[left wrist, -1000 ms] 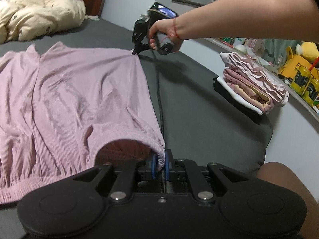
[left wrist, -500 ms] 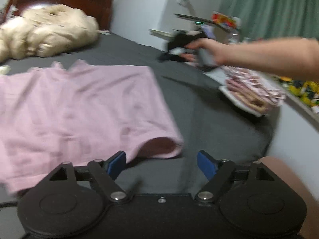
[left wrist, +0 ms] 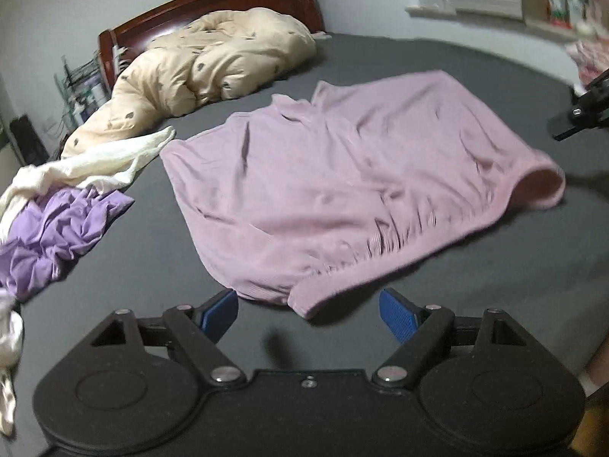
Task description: Fold clothes
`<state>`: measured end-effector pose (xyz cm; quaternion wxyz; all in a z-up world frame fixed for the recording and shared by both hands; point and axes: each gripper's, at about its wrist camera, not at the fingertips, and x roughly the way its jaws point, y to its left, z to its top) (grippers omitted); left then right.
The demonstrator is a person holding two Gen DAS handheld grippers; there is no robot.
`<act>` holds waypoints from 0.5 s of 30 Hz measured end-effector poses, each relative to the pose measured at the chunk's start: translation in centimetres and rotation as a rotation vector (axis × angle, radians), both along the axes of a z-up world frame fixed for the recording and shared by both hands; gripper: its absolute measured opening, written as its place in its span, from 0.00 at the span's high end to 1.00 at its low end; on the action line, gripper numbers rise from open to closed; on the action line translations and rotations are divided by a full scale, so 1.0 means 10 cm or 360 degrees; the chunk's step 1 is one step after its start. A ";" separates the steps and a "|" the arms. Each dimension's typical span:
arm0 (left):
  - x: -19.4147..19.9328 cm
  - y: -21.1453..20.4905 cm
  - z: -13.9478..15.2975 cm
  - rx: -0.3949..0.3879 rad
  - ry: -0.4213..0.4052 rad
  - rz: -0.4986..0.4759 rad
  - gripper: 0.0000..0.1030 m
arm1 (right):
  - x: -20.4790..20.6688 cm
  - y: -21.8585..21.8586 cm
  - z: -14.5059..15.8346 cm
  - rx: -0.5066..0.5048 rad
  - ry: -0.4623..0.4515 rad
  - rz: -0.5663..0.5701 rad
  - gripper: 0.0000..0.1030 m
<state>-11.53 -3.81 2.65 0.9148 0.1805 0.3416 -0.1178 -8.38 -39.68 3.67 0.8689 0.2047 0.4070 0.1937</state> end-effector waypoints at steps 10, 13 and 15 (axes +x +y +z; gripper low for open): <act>0.09 -0.03 -0.11 0.0031 -0.0069 -0.0022 0.31 | -0.35 0.42 -0.20 -0.0272 -0.0047 -0.0167 0.90; 0.14 0.00 -0.10 0.0007 -0.0056 -0.0007 0.31 | -0.36 0.42 -0.26 -0.0298 0.0013 -0.0190 0.90; 0.16 0.01 -0.10 -0.0005 -0.0046 0.0009 0.31 | -0.40 0.40 -0.29 -0.0280 0.0010 -0.0206 0.83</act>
